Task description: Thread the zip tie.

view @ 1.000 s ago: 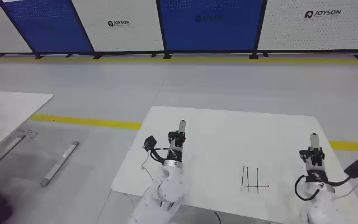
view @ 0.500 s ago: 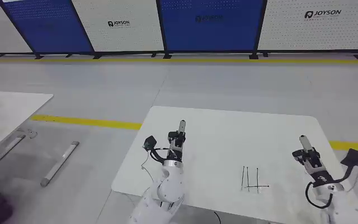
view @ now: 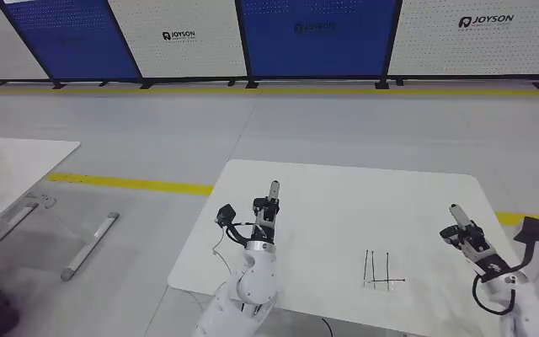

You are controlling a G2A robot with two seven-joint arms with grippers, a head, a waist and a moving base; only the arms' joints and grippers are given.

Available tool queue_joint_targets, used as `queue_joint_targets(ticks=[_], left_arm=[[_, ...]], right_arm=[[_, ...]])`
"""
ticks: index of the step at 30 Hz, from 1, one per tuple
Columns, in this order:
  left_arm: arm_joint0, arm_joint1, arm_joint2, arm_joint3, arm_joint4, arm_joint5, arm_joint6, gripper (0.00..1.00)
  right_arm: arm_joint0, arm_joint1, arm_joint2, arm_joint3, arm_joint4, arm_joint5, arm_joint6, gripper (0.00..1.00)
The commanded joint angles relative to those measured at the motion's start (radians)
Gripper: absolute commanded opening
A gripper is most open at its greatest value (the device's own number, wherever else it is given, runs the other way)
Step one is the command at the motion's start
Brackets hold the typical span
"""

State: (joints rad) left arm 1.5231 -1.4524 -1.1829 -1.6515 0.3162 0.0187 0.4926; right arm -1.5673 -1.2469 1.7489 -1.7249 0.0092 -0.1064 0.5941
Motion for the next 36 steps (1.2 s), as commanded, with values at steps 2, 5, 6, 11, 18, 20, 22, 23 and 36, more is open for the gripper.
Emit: queue_joint_targets(ticks=[2, 5, 6, 11, 18, 20, 22, 23, 36], left_arm=[[0.0, 0.0, 0.0, 0.0, 0.0, 0.0, 0.0, 1.0], [0.0, 0.0, 0.0, 0.0, 0.0, 0.0, 0.0, 1.0], [0.0, 0.0, 0.0, 0.0, 0.0, 0.0, 0.0, 1.0], [0.0, 0.0, 0.0, 0.0, 0.0, 0.0, 0.0, 1.0], [0.0, 0.0, 0.0, 0.0, 0.0, 0.0, 0.0, 1.0], [0.0, 0.0, 0.0, 0.0, 0.0, 0.0, 0.0, 1.0], [0.0, 0.0, 0.0, 0.0, 0.0, 0.0, 0.0, 1.0], [0.0, 0.0, 0.0, 0.0, 0.0, 0.0, 0.0, 1.0], [0.0, 0.0, 0.0, 0.0, 0.0, 0.0, 0.0, 1.0]], right_arm=[[0.002, 0.002, -0.009, -0.006, 0.044, -0.009, 0.071, 1.0], [0.031, 0.024, 0.053, 0.044, 0.13, 0.008, 0.337, 1.0], [0.048, 0.032, 0.07, 0.063, 0.145, 0.026, 0.409, 1.0], [0.133, 0.064, 0.115, 0.172, 0.195, 0.037, 0.684, 1.0], [0.224, 0.09, 0.051, 0.307, 0.149, 0.043, 0.796, 1.0], [0.237, 0.097, 0.006, 0.338, 0.144, 0.042, 0.796, 1.0], [0.249, 0.103, -0.047, 0.369, 0.119, 0.044, 0.796, 1.0], [0.255, 0.104, -0.062, 0.384, 0.113, 0.039, 0.796, 1.0], [0.257, 0.105, -0.066, 0.388, 0.113, 0.037, 0.796, 1.0]])
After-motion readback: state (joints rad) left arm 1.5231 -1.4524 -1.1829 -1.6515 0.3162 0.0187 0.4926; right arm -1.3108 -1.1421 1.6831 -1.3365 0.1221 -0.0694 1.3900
